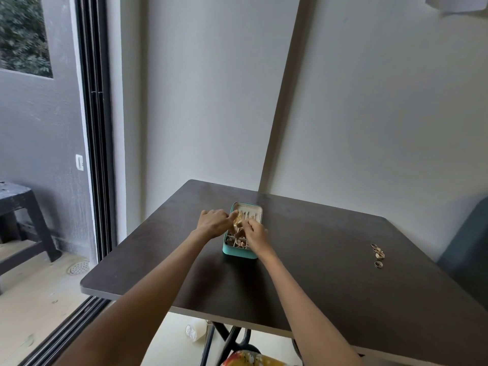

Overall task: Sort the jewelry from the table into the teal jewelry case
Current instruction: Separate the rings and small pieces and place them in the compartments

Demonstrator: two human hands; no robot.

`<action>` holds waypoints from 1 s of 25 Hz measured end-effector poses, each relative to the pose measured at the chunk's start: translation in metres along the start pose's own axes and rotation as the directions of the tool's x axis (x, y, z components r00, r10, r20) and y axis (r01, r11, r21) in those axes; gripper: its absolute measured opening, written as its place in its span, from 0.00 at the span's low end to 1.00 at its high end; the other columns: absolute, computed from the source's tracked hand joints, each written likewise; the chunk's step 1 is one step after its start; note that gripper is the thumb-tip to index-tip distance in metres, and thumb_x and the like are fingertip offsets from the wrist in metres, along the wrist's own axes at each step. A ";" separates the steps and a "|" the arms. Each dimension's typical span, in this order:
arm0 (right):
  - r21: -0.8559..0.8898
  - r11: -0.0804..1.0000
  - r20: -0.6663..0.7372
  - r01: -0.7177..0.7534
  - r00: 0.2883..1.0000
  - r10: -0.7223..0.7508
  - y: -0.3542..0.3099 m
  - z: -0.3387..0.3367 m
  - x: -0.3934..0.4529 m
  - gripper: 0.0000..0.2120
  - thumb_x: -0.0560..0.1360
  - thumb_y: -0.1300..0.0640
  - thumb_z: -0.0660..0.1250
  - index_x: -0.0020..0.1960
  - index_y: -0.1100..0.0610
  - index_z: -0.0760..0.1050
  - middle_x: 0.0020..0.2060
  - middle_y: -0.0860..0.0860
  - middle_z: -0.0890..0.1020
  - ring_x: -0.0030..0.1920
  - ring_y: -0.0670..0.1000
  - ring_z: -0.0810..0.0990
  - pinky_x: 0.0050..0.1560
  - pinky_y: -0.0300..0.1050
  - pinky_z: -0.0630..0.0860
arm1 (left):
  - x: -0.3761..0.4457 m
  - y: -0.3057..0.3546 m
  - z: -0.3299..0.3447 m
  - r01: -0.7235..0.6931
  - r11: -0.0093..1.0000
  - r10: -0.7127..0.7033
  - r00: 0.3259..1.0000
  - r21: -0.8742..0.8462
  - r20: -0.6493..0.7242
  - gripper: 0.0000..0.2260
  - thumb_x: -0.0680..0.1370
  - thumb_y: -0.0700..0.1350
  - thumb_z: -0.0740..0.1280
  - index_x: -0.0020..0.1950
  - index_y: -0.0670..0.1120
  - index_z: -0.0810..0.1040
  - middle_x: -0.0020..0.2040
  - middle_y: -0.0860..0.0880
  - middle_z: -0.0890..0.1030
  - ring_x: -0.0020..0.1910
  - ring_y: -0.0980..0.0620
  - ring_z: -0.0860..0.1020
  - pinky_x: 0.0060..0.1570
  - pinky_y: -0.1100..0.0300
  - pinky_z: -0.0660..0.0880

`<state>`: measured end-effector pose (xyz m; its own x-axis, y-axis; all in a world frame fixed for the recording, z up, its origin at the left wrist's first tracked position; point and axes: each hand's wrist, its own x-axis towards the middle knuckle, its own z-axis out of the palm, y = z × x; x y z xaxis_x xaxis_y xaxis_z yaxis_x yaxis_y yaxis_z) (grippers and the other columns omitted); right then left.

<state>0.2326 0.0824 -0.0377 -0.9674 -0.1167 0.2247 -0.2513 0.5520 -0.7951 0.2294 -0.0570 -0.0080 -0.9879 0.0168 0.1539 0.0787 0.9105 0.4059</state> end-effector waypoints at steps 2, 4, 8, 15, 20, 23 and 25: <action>0.114 0.992 -0.107 -0.052 0.992 0.064 0.003 -0.013 0.002 0.13 0.80 0.54 0.56 0.47 0.56 0.77 0.42 0.52 0.83 0.45 0.51 0.79 0.44 0.41 0.68 | 0.000 0.019 0.001 -0.039 0.994 0.035 0.998 -0.100 -0.045 0.28 0.82 0.56 0.48 0.45 0.47 0.85 0.50 0.45 0.82 0.54 0.47 0.77 0.62 0.50 0.61; 0.124 0.989 -0.173 -0.083 0.980 0.104 0.012 -0.030 0.001 0.12 0.80 0.55 0.57 0.49 0.58 0.78 0.43 0.53 0.84 0.44 0.50 0.79 0.45 0.43 0.70 | 0.002 0.044 0.010 -0.086 0.975 0.080 0.996 -0.205 -0.036 0.22 0.81 0.52 0.52 0.44 0.45 0.83 0.49 0.44 0.82 0.53 0.45 0.77 0.56 0.51 0.65; 0.083 0.986 -0.287 -0.145 0.944 0.163 0.047 -0.079 -0.013 0.11 0.80 0.56 0.58 0.49 0.58 0.77 0.44 0.54 0.84 0.43 0.50 0.77 0.44 0.45 0.71 | 0.009 0.112 0.055 -0.141 0.907 0.162 0.987 -0.396 0.019 0.08 0.78 0.47 0.62 0.44 0.44 0.76 0.48 0.42 0.81 0.51 0.42 0.78 0.47 0.53 0.70; 0.058 0.936 -0.555 -0.347 0.768 0.319 0.147 -0.208 -0.050 0.06 0.75 0.61 0.64 0.49 0.55 0.79 0.48 0.53 0.84 0.51 0.55 0.81 0.52 0.47 0.76 | 0.009 0.243 0.147 -0.279 0.856 0.379 0.911 -0.434 0.162 0.13 0.77 0.44 0.63 0.61 0.43 0.72 0.60 0.43 0.77 0.60 0.45 0.75 0.59 0.54 0.71; 0.015 0.855 -0.627 -0.518 0.662 0.411 0.197 -0.256 -0.070 0.07 0.76 0.59 0.65 0.53 0.56 0.77 0.51 0.53 0.82 0.52 0.53 0.80 0.48 0.44 0.73 | 0.020 0.293 0.182 -0.348 0.846 0.463 0.855 -0.404 0.233 0.17 0.77 0.43 0.62 0.65 0.42 0.69 0.64 0.43 0.72 0.64 0.45 0.71 0.64 0.54 0.68; -0.046 0.857 -0.577 -0.513 0.714 0.397 0.210 -0.263 -0.061 0.11 0.75 0.54 0.67 0.55 0.57 0.78 0.50 0.54 0.82 0.51 0.52 0.80 0.48 0.42 0.73 | 0.032 0.302 0.199 -0.357 0.851 0.457 0.864 -0.386 0.209 0.17 0.77 0.42 0.61 0.67 0.43 0.68 0.65 0.44 0.71 0.65 0.46 0.70 0.64 0.53 0.68; -0.116 0.853 -0.547 -0.509 0.750 0.373 0.215 -0.265 -0.053 0.13 0.74 0.50 0.68 0.55 0.56 0.79 0.49 0.53 0.82 0.50 0.52 0.80 0.47 0.42 0.72 | 0.040 0.305 0.207 -0.377 0.851 0.462 0.869 -0.365 0.177 0.17 0.78 0.42 0.61 0.67 0.44 0.69 0.64 0.44 0.71 0.66 0.46 0.69 0.65 0.54 0.66</action>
<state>0.2386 0.4261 -0.0714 -0.8019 0.5698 0.1795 0.2819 0.6259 -0.7272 0.1863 0.3064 -0.0646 -0.8461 0.5079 0.1617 0.4885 0.6176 0.6164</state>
